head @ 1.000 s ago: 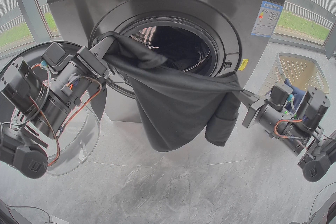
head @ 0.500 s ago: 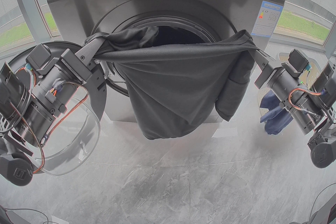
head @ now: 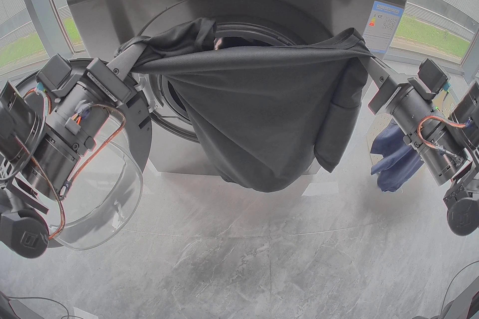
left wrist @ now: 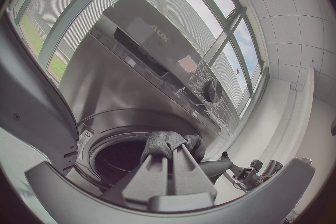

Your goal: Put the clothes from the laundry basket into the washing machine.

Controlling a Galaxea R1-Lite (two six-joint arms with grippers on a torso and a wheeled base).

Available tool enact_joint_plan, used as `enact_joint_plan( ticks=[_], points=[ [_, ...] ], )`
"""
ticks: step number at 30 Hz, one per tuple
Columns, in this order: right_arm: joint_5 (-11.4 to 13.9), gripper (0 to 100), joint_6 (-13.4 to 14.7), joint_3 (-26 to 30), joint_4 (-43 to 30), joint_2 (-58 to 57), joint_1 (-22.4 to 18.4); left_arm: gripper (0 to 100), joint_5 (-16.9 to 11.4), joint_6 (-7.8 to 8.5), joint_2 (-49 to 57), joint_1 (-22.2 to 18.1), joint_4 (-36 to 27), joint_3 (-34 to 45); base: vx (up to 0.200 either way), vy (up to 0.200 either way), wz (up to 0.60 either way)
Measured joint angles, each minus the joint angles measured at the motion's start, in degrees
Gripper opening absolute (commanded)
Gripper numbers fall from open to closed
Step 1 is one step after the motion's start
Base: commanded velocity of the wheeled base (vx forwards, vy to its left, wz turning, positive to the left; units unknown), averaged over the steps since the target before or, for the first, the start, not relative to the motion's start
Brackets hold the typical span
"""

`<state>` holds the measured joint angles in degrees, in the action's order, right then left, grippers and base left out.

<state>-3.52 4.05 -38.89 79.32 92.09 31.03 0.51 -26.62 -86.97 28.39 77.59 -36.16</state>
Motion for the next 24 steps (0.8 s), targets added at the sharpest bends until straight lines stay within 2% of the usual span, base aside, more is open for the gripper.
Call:
enact_joint_plan(
  ticks=[8,16,24],
  points=[
    [0.4,0,-0.4,2.3,-0.1,-0.4,-0.5,0,0.7,0.00,0.0,-0.1,0.0,-1.4,0.000,0.000,0.00],
    [2.7,0,-0.6,4.6,-0.1,-1.3,-0.9,0,1.4,0.00,-0.1,-0.1,0.0,-1.9,0.000,0.000,0.00],
    [2.7,0,-0.6,5.6,-0.1,-1.5,-2.3,0,1.4,0.00,-0.2,-0.1,0.0,-1.9,0.000,0.000,0.00]
  ],
)
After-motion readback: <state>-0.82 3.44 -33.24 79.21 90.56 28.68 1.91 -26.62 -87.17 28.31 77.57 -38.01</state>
